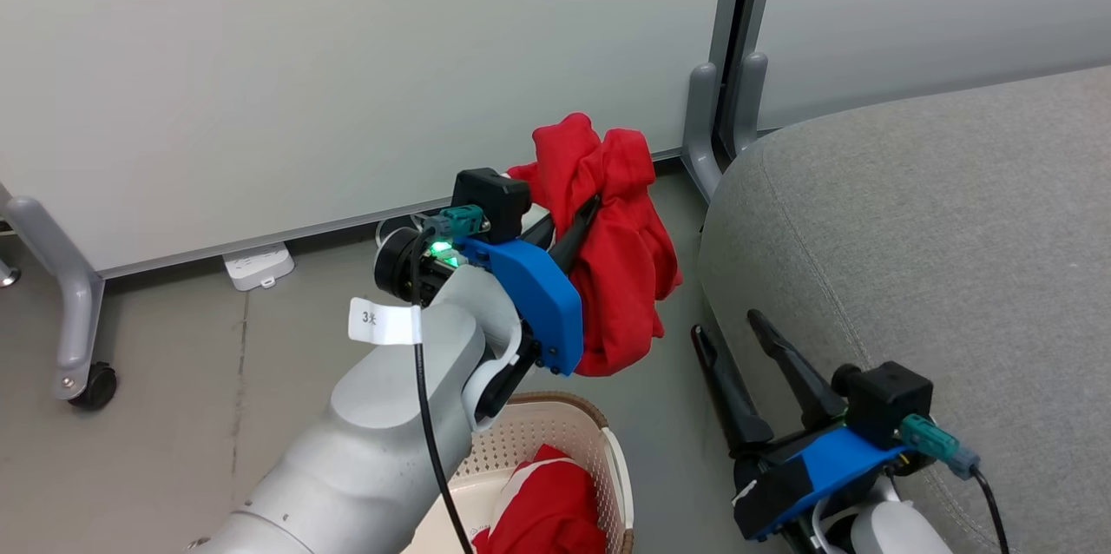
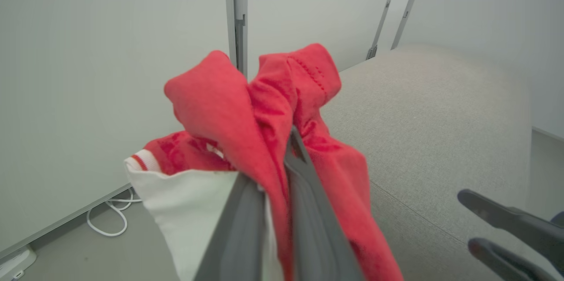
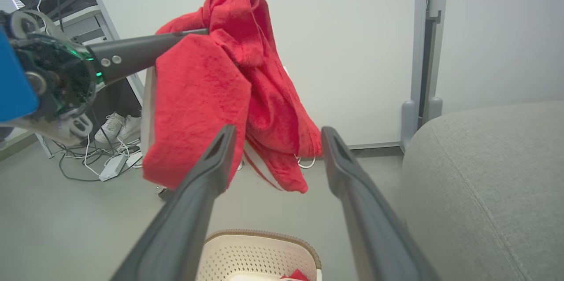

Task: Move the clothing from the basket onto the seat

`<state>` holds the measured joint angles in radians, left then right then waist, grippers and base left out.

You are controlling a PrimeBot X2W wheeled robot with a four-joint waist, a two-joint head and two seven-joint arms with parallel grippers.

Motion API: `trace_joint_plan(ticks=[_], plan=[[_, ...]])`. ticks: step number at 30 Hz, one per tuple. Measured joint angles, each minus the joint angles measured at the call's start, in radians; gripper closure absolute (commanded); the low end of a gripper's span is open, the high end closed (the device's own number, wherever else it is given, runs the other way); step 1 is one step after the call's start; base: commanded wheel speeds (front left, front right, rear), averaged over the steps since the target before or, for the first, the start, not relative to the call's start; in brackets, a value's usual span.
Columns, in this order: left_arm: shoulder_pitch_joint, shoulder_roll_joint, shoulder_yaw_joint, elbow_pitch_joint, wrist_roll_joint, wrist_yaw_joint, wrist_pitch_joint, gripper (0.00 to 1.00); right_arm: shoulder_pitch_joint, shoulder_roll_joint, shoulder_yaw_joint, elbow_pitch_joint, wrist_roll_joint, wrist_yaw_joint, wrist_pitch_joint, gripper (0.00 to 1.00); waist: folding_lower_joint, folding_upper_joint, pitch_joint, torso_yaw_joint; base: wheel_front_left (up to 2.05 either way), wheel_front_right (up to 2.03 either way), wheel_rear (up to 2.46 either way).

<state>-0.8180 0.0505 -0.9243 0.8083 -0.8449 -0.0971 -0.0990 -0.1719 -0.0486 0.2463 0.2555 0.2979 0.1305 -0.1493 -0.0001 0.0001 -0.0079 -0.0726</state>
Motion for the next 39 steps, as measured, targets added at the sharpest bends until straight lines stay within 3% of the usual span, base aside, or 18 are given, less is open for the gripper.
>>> trace_joint_plan(ticks=[16, 33, 39], plan=[[-0.037, 0.0, -0.1, -0.005, -0.098, 0.012, -0.028, 1.0, -0.09, 0.0, 0.187, 0.05, 0.072, 0.0, 0.014, 0.0, 0.0001, 0.0, 0.034, 0.024, 0.0, 0.0, 0.0], [-0.071, 0.0, -0.193, -0.033, -0.181, 0.03, -0.052, 1.0, -0.278, 0.0, 0.171, 0.305, -0.041, 0.0, -0.006, 0.0, 0.0001, 0.0, 0.046, 0.046, 0.0, 0.0, 0.0], [-0.074, 0.0, -0.229, -0.049, -0.212, 0.035, -0.057, 1.0, -0.331, 0.0, 0.188, 0.401, -0.018, 0.0, 0.004, 0.0, 0.0002, 0.0, 0.037, 0.059, 0.0, 0.0, 0.0]])
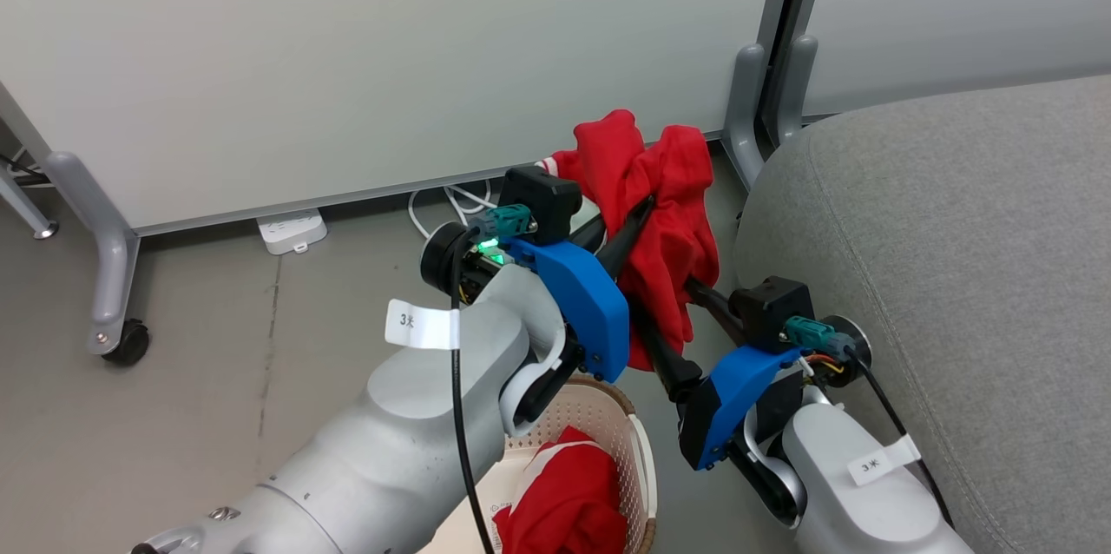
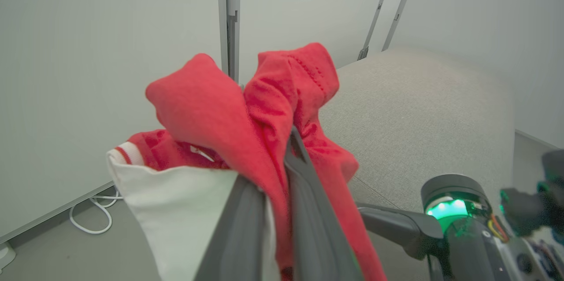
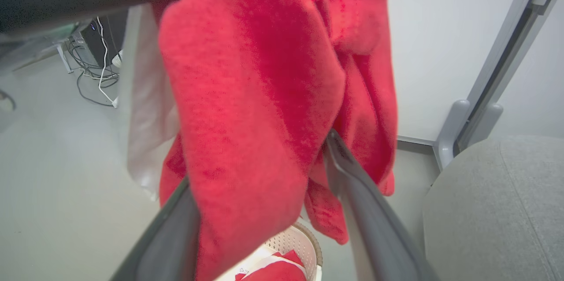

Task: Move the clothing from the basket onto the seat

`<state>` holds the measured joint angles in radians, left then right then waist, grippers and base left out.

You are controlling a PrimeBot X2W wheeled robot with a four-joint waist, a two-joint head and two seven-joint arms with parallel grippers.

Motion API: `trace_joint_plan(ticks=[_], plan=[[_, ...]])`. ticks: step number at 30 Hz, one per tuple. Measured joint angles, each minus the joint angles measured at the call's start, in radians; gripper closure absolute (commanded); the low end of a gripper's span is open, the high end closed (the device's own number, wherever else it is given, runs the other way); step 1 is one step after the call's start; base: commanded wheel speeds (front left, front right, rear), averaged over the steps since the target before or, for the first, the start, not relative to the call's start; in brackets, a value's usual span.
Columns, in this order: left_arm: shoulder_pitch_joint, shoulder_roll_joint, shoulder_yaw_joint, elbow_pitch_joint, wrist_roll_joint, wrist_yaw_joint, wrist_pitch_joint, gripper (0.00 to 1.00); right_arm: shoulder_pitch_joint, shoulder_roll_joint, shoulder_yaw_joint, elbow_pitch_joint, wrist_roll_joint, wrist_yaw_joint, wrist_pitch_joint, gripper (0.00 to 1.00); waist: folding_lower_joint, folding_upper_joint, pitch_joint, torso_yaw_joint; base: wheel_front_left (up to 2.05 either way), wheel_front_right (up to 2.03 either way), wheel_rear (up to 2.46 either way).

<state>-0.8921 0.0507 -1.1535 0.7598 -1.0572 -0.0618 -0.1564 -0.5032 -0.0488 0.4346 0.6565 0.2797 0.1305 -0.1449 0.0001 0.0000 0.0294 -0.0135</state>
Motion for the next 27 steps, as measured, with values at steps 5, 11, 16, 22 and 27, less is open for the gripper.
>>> trace_joint_plan(ticks=[5, 11, 16, 22, 27], plan=[[-0.007, 0.0, -0.028, -0.011, -0.021, 0.001, -0.006, 1.0, -0.033, 0.0, 0.044, 0.072, 0.061, 0.0, 0.023, 0.93, 0.0, 0.0, -0.01, 0.008, 0.0, 0.0, 0.0], [-0.013, 0.0, -0.056, -0.006, -0.044, 0.008, -0.022, 1.0, -0.066, 0.0, 0.082, 0.117, 0.109, 0.0, -0.016, 1.0, 0.0, 0.0, -0.02, 0.009, 0.0, 0.0, 0.0], [-0.016, 0.0, -0.065, 0.008, -0.059, 0.009, -0.031, 1.0, -0.072, 0.0, 0.105, 0.137, 0.131, 0.0, -0.034, 1.0, 0.0, 0.0, -0.021, 0.0, 0.0, 0.0, 0.0], [-0.027, 0.0, -0.074, 0.021, -0.072, 0.009, -0.044, 1.0, -0.088, 0.0, 0.118, 0.148, 0.146, 0.0, -0.056, 1.0, 0.0, 0.0, -0.021, -0.014, 0.0, 0.0, 0.0], [-0.029, 0.0, -0.082, 0.028, -0.084, 0.009, -0.049, 1.0, -0.088, 0.0, 0.127, 0.152, 0.154, 0.0, -0.066, 1.0, -0.0001, 0.0, -0.021, -0.024, 0.0, 0.0, 0.0]])
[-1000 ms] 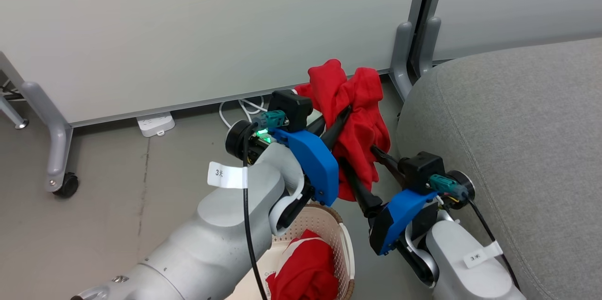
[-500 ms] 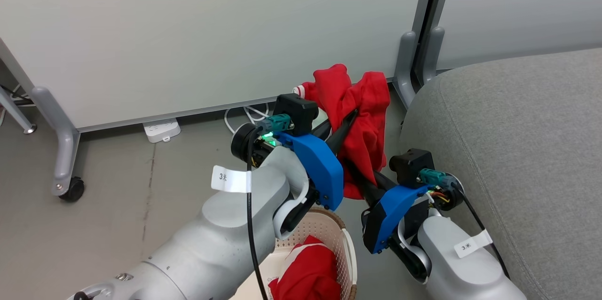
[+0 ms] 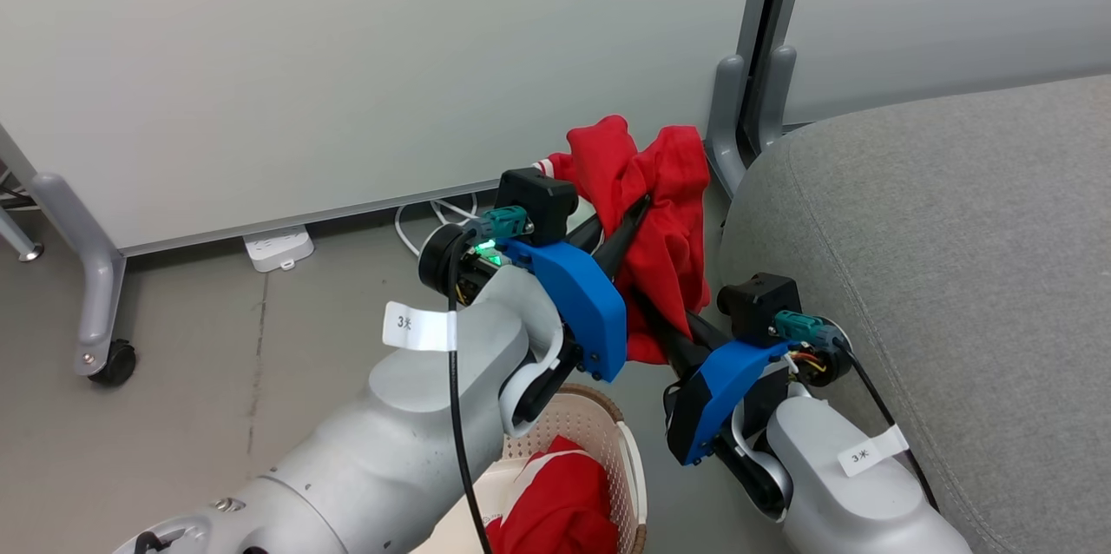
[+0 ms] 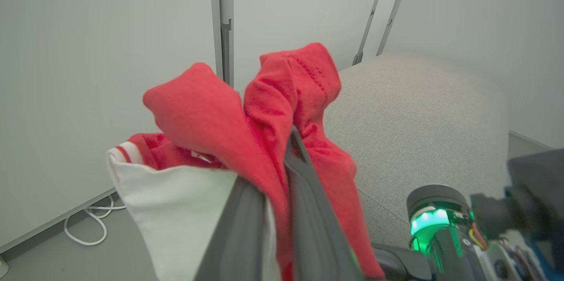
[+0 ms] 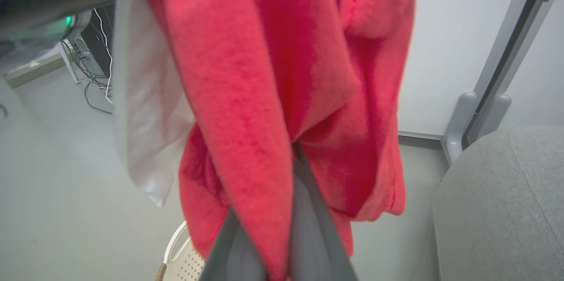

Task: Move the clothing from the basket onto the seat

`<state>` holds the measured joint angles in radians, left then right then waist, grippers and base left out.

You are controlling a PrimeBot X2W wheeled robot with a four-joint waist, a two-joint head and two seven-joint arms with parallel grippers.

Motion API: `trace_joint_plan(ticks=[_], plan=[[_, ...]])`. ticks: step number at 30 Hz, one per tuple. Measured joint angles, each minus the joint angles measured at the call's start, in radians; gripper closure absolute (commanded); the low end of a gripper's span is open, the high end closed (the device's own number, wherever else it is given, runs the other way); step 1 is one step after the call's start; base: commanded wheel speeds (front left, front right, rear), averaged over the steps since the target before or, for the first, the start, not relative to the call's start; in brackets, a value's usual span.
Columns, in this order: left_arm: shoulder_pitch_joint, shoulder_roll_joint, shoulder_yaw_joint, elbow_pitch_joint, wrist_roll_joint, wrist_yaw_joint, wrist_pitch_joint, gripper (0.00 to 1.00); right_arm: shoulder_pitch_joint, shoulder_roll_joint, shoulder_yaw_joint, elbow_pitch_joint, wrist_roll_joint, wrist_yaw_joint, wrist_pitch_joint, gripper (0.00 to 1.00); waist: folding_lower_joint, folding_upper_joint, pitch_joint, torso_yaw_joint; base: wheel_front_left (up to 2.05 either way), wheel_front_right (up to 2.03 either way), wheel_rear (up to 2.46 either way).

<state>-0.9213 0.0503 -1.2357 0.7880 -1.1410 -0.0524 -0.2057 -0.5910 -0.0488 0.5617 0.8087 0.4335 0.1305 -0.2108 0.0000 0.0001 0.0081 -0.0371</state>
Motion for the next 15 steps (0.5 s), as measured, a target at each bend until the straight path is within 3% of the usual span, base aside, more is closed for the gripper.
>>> trace_joint_plan(ticks=[13, 14, 15], plan=[[-0.003, 0.0, -0.013, 0.013, -0.019, -0.001, -0.016, 1.0, 0.0, 0.0, 0.004, 0.015, 0.0, 0.0, -0.015, 1.0, 0.0, 0.0, -0.01, -0.005, 0.0, 0.0, 0.0], [-0.003, 0.0, -0.014, 0.014, -0.019, -0.001, -0.017, 0.77, 0.0, 0.0, 0.005, 0.015, 0.0, 0.0, -0.015, 1.0, 0.0, 0.0, -0.01, -0.006, 0.0, 0.0, 0.0], [-0.004, 0.0, -0.014, 0.014, -0.019, -0.001, -0.021, 0.16, 0.0, 0.0, 0.005, 0.016, 0.0, 0.0, -0.015, 1.0, -0.0001, 0.0, -0.011, -0.007, 0.0, 0.0, 0.0]])
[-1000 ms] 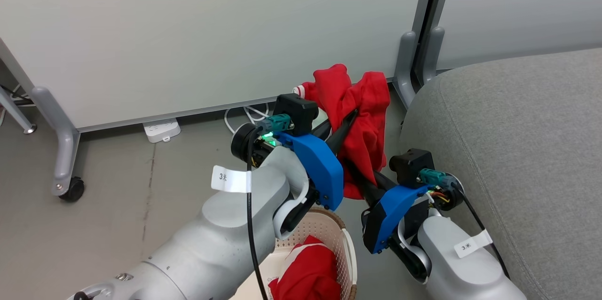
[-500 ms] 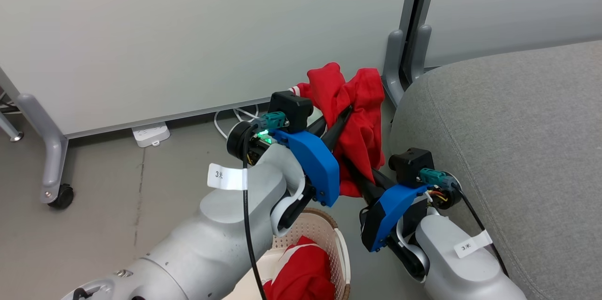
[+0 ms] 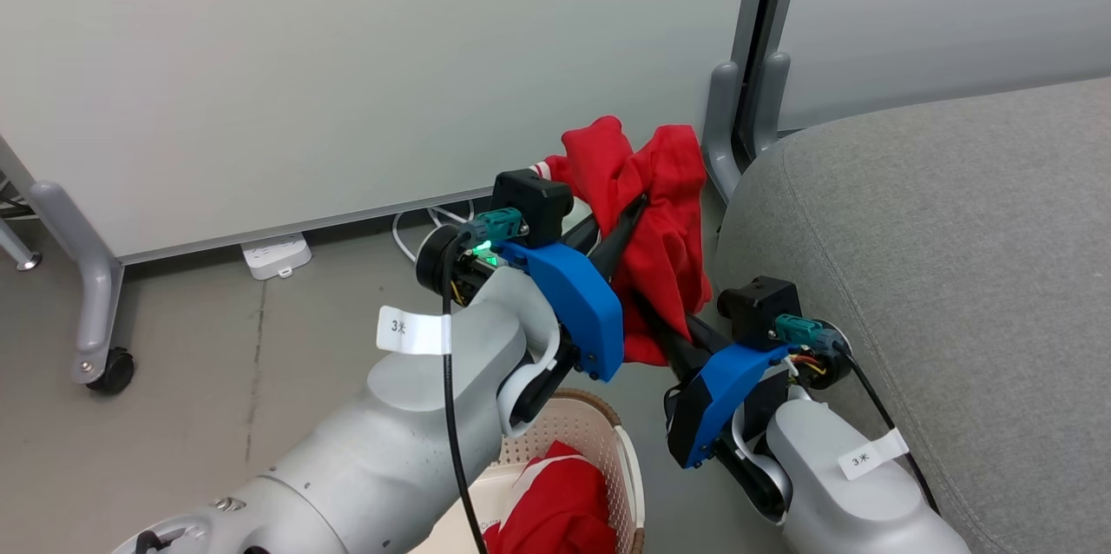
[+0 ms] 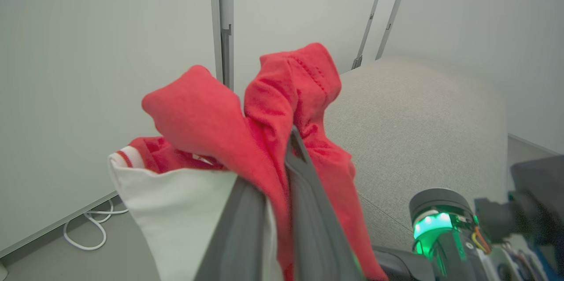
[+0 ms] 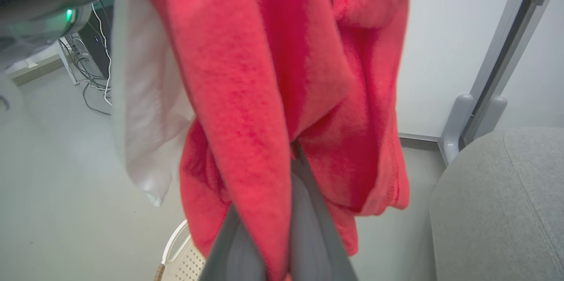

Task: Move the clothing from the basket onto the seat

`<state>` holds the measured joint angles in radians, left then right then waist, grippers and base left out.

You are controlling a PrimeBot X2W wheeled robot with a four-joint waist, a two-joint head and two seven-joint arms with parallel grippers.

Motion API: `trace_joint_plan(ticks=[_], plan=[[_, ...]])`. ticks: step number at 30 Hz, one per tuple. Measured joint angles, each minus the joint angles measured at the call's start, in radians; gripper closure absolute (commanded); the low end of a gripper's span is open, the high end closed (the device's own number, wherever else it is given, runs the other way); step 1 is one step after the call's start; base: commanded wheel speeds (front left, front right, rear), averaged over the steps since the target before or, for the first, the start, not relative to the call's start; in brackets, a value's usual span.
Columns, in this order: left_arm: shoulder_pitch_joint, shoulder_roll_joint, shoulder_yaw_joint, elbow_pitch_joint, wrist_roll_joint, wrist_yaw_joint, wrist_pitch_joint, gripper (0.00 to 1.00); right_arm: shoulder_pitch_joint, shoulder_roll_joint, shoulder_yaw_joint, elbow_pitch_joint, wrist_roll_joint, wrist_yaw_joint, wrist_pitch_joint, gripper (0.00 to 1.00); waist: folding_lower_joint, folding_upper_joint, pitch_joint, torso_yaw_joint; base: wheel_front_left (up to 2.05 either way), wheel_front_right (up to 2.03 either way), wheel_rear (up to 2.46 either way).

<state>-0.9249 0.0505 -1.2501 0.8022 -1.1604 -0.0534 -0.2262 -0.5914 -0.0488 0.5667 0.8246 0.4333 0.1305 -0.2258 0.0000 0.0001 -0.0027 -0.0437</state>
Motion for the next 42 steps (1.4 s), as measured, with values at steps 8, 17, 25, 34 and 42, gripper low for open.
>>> trace_joint_plan(ticks=[8, 17, 25, 34, 42], plan=[[-0.004, 0.0, -0.003, 0.0, 0.0, 0.004, -0.019, 0.0, -0.003, 0.0, 0.0, 0.011, -0.003, 0.0, -0.003, 1.0, 0.0, 0.0, 0.0, -0.001, 0.0, 0.0, 0.0], [-0.005, 0.0, -0.006, 0.01, 0.008, 0.0, -0.03, 0.0, -0.004, 0.0, 0.001, 0.015, -0.002, 0.0, -0.005, 1.0, 0.0, 0.0, 0.002, 0.0, 0.0, 0.0, 0.0], [0.039, 0.01, 0.095, -0.015, 0.086, -0.004, -0.035, 0.0, -0.016, 0.0, -0.044, 0.03, -0.012, 0.0, -0.015, 1.0, 0.0, 0.0, 0.01, 0.015, 0.0, 0.0, 0.0], [0.282, 0.093, 0.35, -0.228, 0.354, -0.037, -0.036, 0.0, -0.026, 0.0, -0.139, 0.026, -0.053, 0.0, -0.024, 1.0, 0.0, 0.0, 0.026, 0.033, 0.0, 0.0, 0.0], [0.499, 0.14, 0.565, -0.351, 0.57, -0.053, -0.036, 0.0, -0.034, 0.0, -0.193, -0.012, -0.1, 0.0, -0.026, 1.0, 0.0001, -0.0001, 0.044, 0.031, 0.0, 0.0, 0.0]])
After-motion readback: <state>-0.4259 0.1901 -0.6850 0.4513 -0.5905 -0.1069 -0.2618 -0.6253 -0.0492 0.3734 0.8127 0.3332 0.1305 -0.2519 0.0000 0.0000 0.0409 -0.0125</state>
